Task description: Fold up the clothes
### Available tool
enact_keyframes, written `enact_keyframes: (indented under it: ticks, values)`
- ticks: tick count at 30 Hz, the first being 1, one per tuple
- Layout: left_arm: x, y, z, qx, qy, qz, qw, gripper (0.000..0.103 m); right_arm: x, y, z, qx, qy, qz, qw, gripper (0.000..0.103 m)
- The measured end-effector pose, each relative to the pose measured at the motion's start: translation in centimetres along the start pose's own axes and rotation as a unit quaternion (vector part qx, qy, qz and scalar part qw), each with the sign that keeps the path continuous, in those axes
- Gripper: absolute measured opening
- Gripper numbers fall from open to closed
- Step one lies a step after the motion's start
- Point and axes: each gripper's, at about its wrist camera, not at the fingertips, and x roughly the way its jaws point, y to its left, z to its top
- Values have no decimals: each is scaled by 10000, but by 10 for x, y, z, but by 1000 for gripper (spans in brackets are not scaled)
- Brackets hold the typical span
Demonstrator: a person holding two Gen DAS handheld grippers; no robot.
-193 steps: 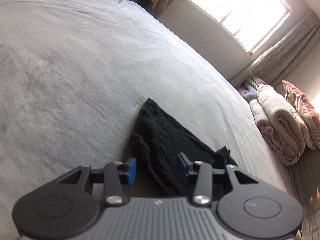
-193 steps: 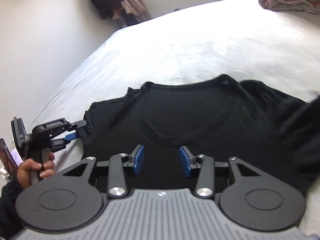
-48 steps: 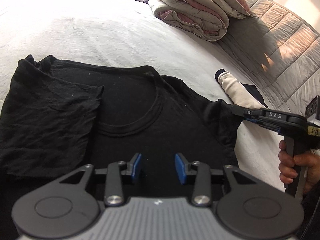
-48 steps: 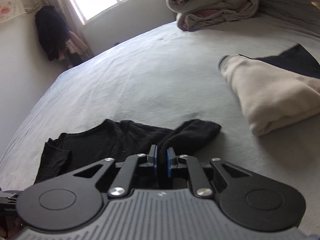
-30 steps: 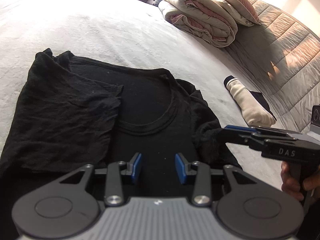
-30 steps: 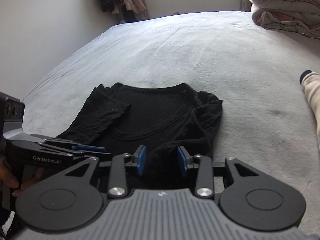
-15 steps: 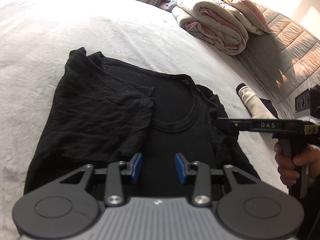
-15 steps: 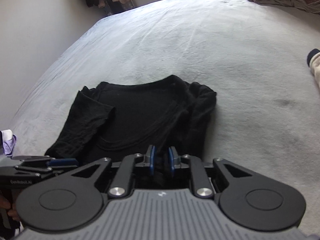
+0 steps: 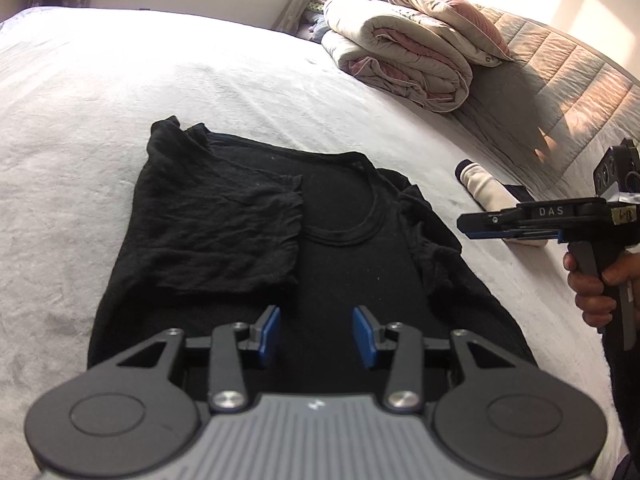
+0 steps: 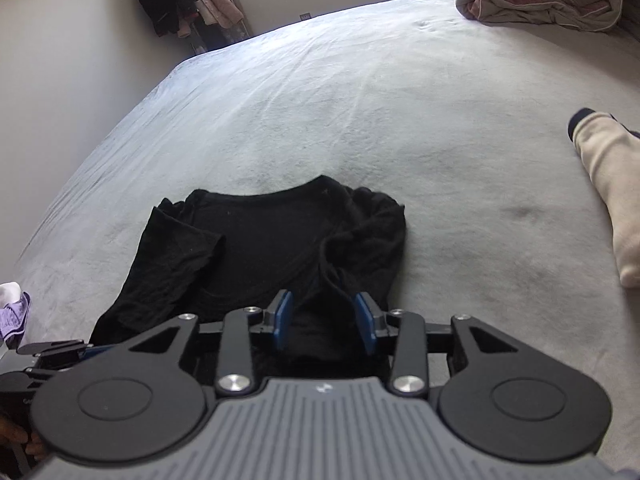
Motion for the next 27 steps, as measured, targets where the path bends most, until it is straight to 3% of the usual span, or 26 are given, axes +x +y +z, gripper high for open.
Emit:
enact_keyframes:
  ticks: [3, 6, 9, 10, 17, 22, 27]
  values:
    - [6, -11, -14, 328, -161, 9, 9993, 49, 9, 1, -19, -176, 285, -116, 9994, 38]
    - [8, -21, -28, 794, -439, 34, 9959, 62, 24, 9, -18, -355, 316, -200, 9987, 35]
    - [8, -29, -40, 1147, -603, 72, 9915, 87, 42, 24, 3, -511, 184, -265, 9982, 35]
    - [9, -32, -42, 1220, -583, 136, 9907, 101, 49, 30, 12, -544, 141, -268, 9981, 35]
    - [20, -54, -53, 1909, -403, 852, 9771, 103, 43, 64, 34, -651, -283, 53, 9975, 35]
    - [21, -46, -50, 1739, -372, 706, 9815, 103, 19, 60, 9, -764, -261, -157, 9966, 37]
    - [20, -49, -52, 1790, -371, 745, 9803, 103, -3, 56, -14, -662, -235, -368, 9969, 38]
